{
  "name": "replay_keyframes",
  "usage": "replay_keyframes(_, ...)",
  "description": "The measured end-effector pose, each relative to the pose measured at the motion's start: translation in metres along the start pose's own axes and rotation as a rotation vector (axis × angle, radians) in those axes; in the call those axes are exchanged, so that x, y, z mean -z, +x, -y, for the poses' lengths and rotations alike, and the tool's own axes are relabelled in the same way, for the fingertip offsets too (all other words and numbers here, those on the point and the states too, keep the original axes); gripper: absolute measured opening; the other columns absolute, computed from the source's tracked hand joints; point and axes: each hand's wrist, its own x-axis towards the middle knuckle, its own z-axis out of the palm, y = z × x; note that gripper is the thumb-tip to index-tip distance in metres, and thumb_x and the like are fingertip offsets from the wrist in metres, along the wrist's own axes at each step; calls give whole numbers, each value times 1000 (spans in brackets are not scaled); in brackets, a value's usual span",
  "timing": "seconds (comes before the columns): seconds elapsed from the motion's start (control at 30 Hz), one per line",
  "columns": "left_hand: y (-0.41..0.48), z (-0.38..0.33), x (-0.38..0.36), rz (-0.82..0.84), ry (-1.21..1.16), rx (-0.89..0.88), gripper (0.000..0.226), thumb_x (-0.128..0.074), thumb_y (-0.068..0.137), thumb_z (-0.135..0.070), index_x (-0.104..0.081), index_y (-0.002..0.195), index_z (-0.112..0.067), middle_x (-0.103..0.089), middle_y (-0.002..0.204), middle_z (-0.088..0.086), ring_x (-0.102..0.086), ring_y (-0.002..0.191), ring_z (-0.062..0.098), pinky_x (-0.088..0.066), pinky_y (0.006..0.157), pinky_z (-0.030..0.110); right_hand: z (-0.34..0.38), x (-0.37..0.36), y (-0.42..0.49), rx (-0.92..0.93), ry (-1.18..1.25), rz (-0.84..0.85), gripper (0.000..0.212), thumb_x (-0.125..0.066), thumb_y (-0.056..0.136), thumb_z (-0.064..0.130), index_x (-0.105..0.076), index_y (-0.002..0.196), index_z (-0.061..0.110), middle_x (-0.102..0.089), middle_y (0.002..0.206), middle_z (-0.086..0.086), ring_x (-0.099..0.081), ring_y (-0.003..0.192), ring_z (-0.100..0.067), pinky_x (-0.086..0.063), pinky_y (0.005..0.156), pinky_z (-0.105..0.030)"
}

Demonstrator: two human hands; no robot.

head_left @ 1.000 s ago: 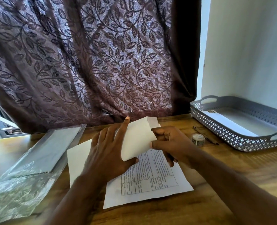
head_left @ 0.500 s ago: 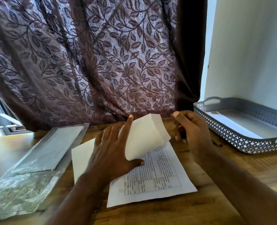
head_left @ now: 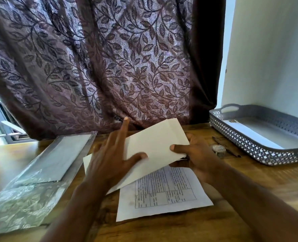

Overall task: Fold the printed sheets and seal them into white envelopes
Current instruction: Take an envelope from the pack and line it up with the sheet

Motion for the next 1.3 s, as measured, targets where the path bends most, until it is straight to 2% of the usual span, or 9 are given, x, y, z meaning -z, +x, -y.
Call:
replay_keyframes(0.1,1,10,12,-97,-71,151,82,-27,88,-71,-13,158,-32,-66,125,7,-63,109,28,-47,85,41,2,7,5,-1,51,-45,38,-67,90,-2,-58,126,7,-72,114,-15,-71,101,-35,-62,71,-46)
replay_keyframes(0.2,0,1,23,-116,-322,173,51,-40,95,-52,-49,138,-26,-62,97,-4,-59,85,15,-42,67,26,3,13,11,29,110,-118,36,-66,90,-5,-58,123,4,-73,112,-16,-72,97,-34,-62,70,-43)
replay_keyframes(0.3,2,-9,32,96,-810,269,24,-51,99,-34,-62,113,-19,-73,77,7,-57,49,12,-39,41,20,5,22,17,58,171,-184,29,-65,90,-6,-61,118,3,-75,110,-16,-74,94,-32,-62,72,-40)
replay_keyframes(0.43,4,-11,18,424,-806,214,43,-53,86,-50,-61,122,-27,-75,84,6,-47,48,16,-36,43,22,2,26,19,49,167,-182,32,-66,90,-4,-62,121,1,-75,110,-18,-74,96,-37,-61,75,-42)
replay_keyframes(0.63,5,-25,-14,310,-1074,367,33,-51,100,-36,-58,129,-20,-74,102,12,-72,77,25,-57,63,27,0,17,12,11,15,-87,31,-69,90,1,-65,120,7,-77,104,-15,-75,90,-35,-62,73,-45)
replay_keyframes(0.77,3,-27,-25,230,-1271,437,31,-61,97,-14,-60,125,-28,-77,100,5,-75,90,23,-61,70,33,-7,7,8,-4,-26,-5,18,-63,93,-2,-72,103,10,-77,92,-14,-74,73,-26,-60,60,-34)
replay_keyframes(0.93,1,-25,-31,223,-1249,461,18,-62,93,1,-71,108,-6,-76,103,9,-74,90,24,-61,74,31,-15,4,8,-6,-68,28,16,-61,92,-3,-74,96,5,-74,93,-18,-71,74,-26,-60,63,-34)
replay_keyframes(1.13,3,-23,-39,161,-1330,549,11,-70,90,-11,-70,101,-11,-75,105,12,-73,90,28,-61,76,40,-18,5,8,39,-41,66,17,-62,95,10,-74,96,-2,-77,100,-12,-75,88,-24,-60,69,-32)
replay_keyframes(1.3,3,-20,-43,180,-1140,553,19,-77,86,-25,-75,100,-13,-75,112,2,-74,97,23,-60,87,50,-22,2,7,87,-159,103,8,-68,91,3,-73,96,-1,-77,96,-10,-75,90,-27,-60,73,-33)
